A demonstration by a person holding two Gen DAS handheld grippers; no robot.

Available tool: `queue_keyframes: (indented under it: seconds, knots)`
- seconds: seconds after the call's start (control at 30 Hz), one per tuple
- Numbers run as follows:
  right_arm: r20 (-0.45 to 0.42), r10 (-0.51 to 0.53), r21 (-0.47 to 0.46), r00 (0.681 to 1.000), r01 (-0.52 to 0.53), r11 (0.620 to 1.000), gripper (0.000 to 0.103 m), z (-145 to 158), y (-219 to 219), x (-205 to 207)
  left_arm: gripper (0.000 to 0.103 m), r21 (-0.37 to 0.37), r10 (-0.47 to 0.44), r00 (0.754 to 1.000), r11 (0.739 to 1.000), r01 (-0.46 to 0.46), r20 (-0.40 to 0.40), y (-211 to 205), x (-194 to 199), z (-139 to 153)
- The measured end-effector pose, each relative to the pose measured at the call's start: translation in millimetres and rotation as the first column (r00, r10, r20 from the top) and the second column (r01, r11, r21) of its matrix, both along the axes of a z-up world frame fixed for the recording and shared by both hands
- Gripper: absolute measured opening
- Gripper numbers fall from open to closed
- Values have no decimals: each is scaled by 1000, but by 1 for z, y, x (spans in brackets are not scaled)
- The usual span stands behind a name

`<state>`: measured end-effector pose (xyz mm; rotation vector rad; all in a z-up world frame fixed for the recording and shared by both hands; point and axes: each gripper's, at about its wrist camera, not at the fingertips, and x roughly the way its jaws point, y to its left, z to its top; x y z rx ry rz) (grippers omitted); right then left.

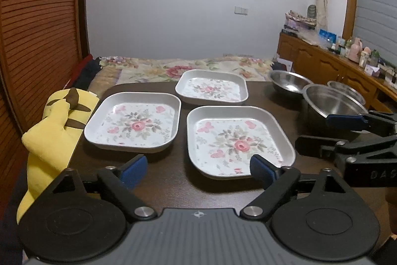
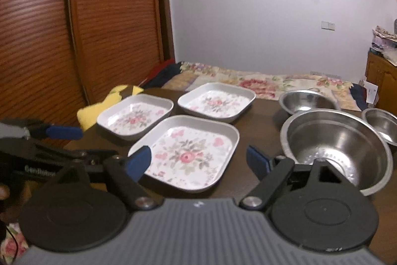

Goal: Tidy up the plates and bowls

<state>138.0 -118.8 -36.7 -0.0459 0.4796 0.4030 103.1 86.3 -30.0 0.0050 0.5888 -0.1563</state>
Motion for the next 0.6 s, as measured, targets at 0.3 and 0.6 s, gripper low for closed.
queue_keyframes:
  seconds: [0.3,0.6]
  knots:
    - [-62,-9,-46,998,7,999,59,-20,10,23,62,-67,-20,999,998,18,-37,6,27,-18]
    - [-90,-51,-49,995,46,998,48,-31,7,35,42,-78,-10,998,997,5,-65,6,44,-31]
